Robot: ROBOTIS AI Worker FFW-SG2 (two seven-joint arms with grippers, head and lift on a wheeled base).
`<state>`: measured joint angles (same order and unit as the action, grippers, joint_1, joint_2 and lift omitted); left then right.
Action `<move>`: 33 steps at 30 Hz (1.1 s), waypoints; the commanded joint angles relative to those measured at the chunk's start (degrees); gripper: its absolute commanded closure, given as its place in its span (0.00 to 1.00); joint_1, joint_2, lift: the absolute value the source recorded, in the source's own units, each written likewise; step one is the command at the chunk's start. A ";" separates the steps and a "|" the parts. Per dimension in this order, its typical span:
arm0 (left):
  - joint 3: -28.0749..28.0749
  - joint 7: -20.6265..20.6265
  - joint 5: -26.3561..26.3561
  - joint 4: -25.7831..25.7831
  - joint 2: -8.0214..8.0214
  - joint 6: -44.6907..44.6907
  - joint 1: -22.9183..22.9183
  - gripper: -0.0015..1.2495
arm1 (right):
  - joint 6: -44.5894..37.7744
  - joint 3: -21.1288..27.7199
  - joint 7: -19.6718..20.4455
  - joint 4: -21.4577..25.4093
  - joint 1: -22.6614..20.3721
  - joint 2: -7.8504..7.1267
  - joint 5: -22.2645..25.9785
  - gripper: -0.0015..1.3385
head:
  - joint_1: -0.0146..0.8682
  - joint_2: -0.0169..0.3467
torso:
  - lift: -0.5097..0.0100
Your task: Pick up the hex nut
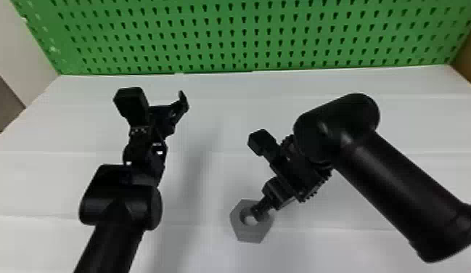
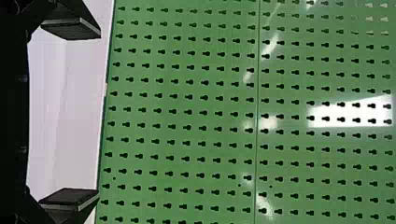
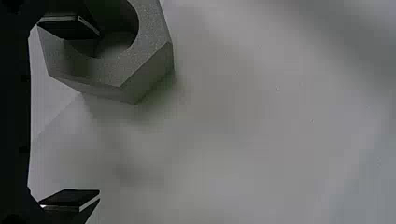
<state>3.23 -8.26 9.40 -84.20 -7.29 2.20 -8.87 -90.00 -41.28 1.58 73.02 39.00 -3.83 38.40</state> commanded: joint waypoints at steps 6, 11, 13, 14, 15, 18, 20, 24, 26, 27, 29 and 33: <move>0.03 0.00 0.00 0.00 0.00 0.00 -0.09 0.07 | 2.02 -0.47 -0.26 -1.65 0.37 0.40 -0.08 0.07 | 0.91 0.47 | 0.83; 0.11 0.00 0.09 0.00 0.00 0.00 -0.09 0.07 | 4.22 -0.20 -2.11 -1.92 0.19 0.66 -1.49 0.07 | 0.91 0.47 | 0.83; 0.11 0.00 0.09 0.00 0.00 0.00 -0.09 0.07 | 4.31 -0.20 -3.60 -2.09 0.28 0.93 -3.60 0.07 | 0.91 0.47 | 0.83; 0.11 0.00 0.00 0.00 0.00 0.00 -0.09 0.07 | 4.31 -0.29 -4.22 -2.18 0.28 1.02 -4.48 0.07 | 0.91 0.47 | 0.83; 0.11 0.00 0.00 0.00 0.00 0.00 -0.09 0.07 | 4.39 -0.38 -4.57 -2.53 0.28 1.10 -4.74 0.07 | 0.91 0.47 | 0.83; 0.11 0.00 0.09 0.00 0.00 0.00 -0.09 0.07 | 4.92 -0.91 -5.54 -3.94 0.37 1.10 -4.92 0.07 | 0.91 0.47 | 0.83; 0.03 0.00 0.09 0.00 0.00 0.00 -0.09 0.07 | 5.36 -1.17 -5.71 -4.55 0.37 1.10 -4.92 0.07 | 0.91 0.47 | 0.83; 0.03 0.00 0.09 0.00 0.00 0.00 -0.18 0.07 | 5.89 -1.70 -6.15 -5.70 0.37 1.19 -5.00 0.07 | 0.91 0.47 | 0.83; 0.03 0.00 0.09 0.00 0.00 0.00 -0.27 0.07 | 6.06 -1.87 -6.24 -6.05 0.37 1.19 -5.09 0.07 | 0.91 0.47 | 0.83; 0.03 0.00 0.09 0.00 0.00 0.00 -0.18 0.07 | 6.15 -1.87 -6.41 -6.22 0.37 1.19 -5.18 0.07 | 0.91 0.47 | 0.83; 0.03 0.00 0.09 0.00 0.00 0.00 -0.18 0.07 | 6.24 -2.05 -6.59 -6.22 0.37 1.19 -5.36 0.07 | 0.91 0.48 | 0.83; -0.06 0.00 0.09 0.00 0.00 0.00 -0.27 0.07 | 6.33 -2.05 -6.77 -6.22 0.46 1.19 -5.79 0.22 | 0.91 0.48 | 0.83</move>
<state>3.24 -8.26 9.49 -84.20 -7.32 2.20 -9.10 -83.76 -43.28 -5.09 66.84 39.38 -2.63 33.08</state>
